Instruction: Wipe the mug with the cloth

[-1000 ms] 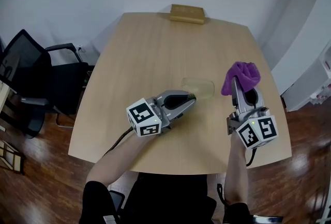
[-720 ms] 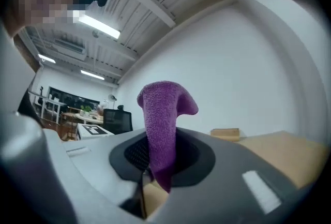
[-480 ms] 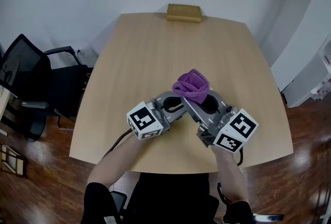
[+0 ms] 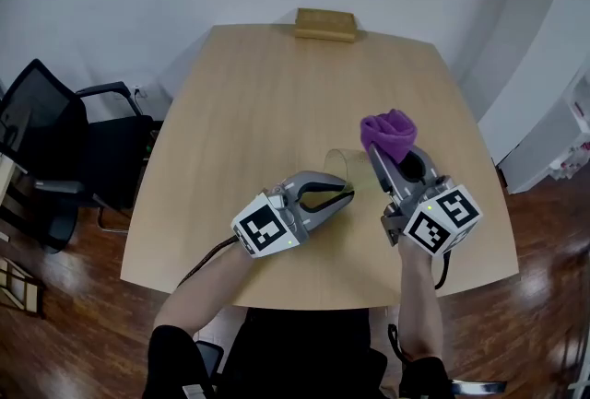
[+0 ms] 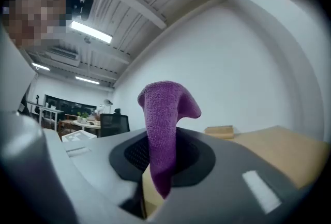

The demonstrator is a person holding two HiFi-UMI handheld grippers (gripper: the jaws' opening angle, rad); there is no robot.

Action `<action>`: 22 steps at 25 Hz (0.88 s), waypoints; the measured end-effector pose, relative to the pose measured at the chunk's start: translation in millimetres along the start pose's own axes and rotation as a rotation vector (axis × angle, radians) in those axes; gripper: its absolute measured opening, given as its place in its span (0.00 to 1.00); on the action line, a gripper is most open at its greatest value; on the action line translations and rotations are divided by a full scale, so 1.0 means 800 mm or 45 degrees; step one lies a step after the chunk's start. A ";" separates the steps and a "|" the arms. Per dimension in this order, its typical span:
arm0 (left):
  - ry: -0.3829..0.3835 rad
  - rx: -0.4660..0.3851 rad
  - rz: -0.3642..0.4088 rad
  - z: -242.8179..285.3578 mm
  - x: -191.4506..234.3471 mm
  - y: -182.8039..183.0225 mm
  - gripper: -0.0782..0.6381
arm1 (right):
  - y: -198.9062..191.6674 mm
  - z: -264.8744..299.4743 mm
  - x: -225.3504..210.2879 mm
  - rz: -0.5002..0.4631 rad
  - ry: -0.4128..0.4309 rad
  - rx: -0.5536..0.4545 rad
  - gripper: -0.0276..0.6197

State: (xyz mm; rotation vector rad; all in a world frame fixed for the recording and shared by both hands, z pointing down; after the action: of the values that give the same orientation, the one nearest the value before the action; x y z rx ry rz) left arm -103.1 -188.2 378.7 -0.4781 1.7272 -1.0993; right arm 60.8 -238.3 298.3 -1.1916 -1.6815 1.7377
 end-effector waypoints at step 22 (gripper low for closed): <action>-0.102 0.156 0.378 0.009 -0.029 0.000 0.17 | -0.004 -0.008 -0.016 0.255 0.086 0.047 0.14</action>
State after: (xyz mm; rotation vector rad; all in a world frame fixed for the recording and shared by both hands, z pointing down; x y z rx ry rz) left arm -86.8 -174.2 390.6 -0.1794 1.5899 -0.9514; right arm 72.5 -244.3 305.4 -1.4269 -1.5291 1.8142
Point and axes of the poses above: the fingertips, and each gripper's own axes: z forward along the fingers, x to its left, y out of its top, the point moved 9 cm from there along -z, backward along the fingers, and after that the axes turned 13 degrees about z, right-handed, at the moved point
